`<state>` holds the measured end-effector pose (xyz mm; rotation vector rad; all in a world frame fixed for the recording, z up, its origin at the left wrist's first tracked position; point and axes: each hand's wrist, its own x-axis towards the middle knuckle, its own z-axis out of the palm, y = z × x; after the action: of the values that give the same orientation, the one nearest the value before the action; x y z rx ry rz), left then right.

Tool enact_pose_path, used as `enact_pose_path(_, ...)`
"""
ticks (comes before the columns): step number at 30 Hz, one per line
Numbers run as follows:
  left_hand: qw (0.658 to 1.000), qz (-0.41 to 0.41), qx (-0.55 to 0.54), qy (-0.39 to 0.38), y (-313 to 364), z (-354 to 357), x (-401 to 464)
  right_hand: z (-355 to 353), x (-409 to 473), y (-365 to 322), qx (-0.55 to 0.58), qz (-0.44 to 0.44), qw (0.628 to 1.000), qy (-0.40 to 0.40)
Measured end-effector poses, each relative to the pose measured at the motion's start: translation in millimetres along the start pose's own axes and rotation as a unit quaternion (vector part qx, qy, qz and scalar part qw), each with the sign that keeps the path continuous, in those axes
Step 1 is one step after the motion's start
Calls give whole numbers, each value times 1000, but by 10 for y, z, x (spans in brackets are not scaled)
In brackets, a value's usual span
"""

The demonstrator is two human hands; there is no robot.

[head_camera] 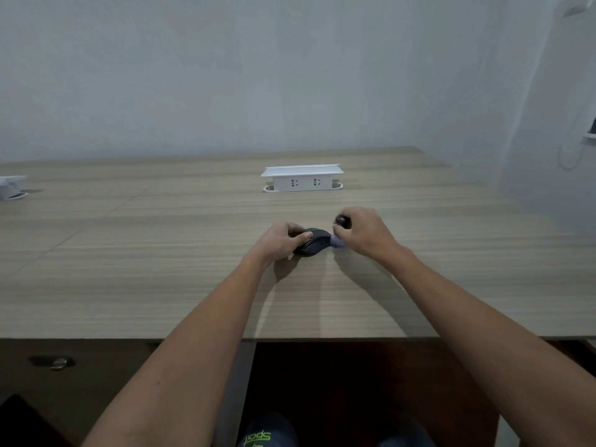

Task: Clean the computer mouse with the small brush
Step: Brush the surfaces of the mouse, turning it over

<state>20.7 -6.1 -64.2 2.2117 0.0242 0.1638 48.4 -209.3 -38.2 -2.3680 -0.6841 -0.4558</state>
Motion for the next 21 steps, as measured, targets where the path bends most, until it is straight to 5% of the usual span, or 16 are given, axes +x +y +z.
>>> enact_pose_path(2, 1000, 4, 1, 2, 10, 2, -11, -24, 2, 10, 16, 5, 1000, 15)
enact_pose_path(6, 1000, 3, -1, 2, 2, -12, -2, -65, -16, -55, 114, 10, 990, -77)
enact_pose_path(10, 1000, 1, 0, 1, 18, -3, -22, -40, 0, 55, 38, 35, 998, 28)
enact_pose_path(14, 1000, 1, -4, 3, 13, -19, -23, -79, -79, 36, 161, 31, 982, -99)
enact_pose_path(19, 1000, -5, -9, 4, 30, -5, -48, 7, -54, 158, 57, 67, 995, 41)
enact_pose_path(21, 1000, -7, -10, 5, 20, -13, -45, -32, -85, 88, 121, 40, 992, -13)
